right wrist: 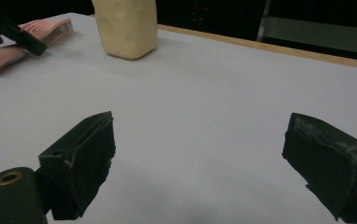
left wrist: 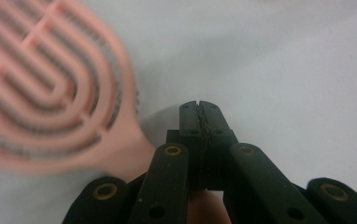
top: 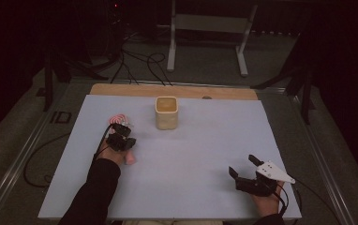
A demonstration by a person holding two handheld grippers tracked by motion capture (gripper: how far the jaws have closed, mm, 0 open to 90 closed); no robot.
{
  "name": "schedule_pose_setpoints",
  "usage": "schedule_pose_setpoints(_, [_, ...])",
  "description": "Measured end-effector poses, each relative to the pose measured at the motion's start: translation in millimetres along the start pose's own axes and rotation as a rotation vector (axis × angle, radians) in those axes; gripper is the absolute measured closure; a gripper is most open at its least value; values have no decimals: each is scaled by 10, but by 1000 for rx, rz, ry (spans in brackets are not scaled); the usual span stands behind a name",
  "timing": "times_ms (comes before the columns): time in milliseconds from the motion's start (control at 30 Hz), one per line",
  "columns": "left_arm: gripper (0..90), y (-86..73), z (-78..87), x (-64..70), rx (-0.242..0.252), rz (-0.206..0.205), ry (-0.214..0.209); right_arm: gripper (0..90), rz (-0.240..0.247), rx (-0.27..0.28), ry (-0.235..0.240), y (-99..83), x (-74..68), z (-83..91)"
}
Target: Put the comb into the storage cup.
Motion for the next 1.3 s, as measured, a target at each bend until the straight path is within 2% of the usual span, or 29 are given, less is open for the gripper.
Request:
schedule_pose_setpoints(200, [893, -104, 67, 26, 6, -8, -14, 92, 2, -2, -2, -2, -4, -3])
schedule_pose_setpoints(600, [874, -221, 194, -9, 19, 3, -9, 92, 1, -4, -1, -5, -3, -5])
schedule_pose_setpoints(767, [876, -226, 259, -7, 45, 2, -3, 92, -1, -8, -4, -11, -9, -13])
schedule_pose_setpoints(933, [844, -163, 442, -5, 134, 20, 14, 92, -1, -6, -6, -9, 0, -8])
schedule_pose_setpoints(1067, [723, -107, 636, 4, 241, 23, 22, 92, 0, -5, -4, -7, -2, -8])
schedule_pose_setpoints(1200, [493, -102, 836, 27, 348, 23, 54, 92, -1, -2, -2, -3, -4, -6])
schedule_pose_setpoints(1300, [307, -146, 958, 53, 405, -3, 100, 92, -3, 1, 0, 0, -4, -4])
Point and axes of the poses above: each handheld gripper's, and its own axes: z roughly backward along the jaws, y roughly out of its top, x roughly to its right, the point moved 9 cm from there along -z, roughly forward along the jaws, and after that the axes turned 12 degrees about -z, right-handed, at the moved point
